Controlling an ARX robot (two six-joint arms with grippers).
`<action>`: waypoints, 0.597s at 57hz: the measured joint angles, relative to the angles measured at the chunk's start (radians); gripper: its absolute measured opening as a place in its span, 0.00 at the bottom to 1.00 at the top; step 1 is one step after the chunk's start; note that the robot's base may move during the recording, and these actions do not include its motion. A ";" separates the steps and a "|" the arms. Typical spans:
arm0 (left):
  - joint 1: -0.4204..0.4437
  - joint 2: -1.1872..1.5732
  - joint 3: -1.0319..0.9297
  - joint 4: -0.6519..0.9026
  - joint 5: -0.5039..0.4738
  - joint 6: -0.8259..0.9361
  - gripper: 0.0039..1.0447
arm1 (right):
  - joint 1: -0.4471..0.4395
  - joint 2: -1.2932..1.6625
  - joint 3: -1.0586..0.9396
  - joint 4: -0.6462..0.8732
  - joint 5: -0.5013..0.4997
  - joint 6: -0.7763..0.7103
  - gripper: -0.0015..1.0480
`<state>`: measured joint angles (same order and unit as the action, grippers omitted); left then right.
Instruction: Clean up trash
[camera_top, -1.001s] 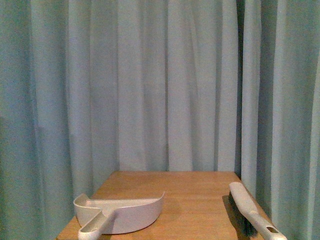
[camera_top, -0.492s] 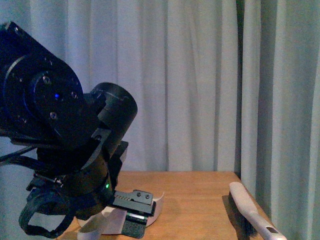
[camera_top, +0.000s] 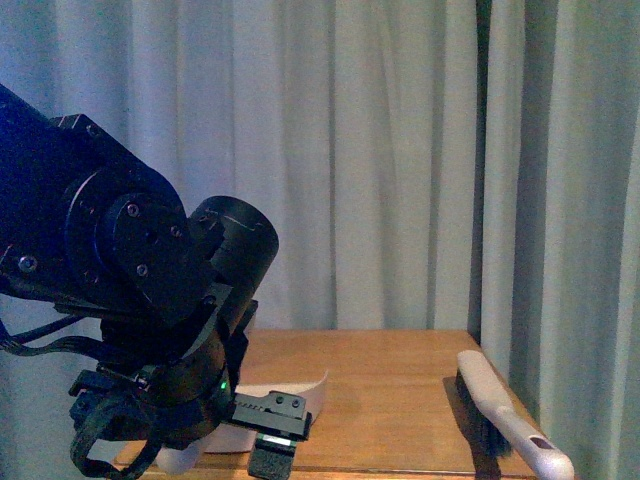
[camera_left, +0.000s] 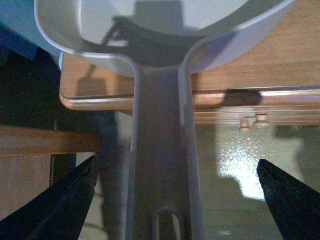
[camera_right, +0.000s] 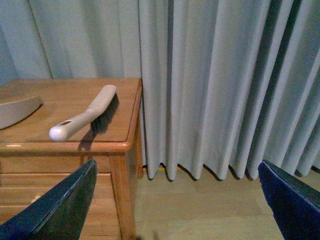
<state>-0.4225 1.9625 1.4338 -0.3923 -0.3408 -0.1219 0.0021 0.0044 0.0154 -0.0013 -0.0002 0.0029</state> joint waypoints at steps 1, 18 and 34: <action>0.000 0.002 0.001 0.000 -0.001 0.000 0.93 | 0.000 0.000 0.000 0.000 0.000 0.000 0.93; 0.001 0.011 0.002 0.002 0.000 0.004 0.58 | 0.000 0.000 0.000 0.000 0.000 0.000 0.93; 0.004 0.010 -0.003 0.029 0.001 0.017 0.27 | 0.000 0.000 0.000 0.000 0.000 0.000 0.93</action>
<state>-0.4183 1.9724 1.4311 -0.3637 -0.3401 -0.1047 0.0021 0.0044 0.0154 -0.0013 -0.0002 0.0029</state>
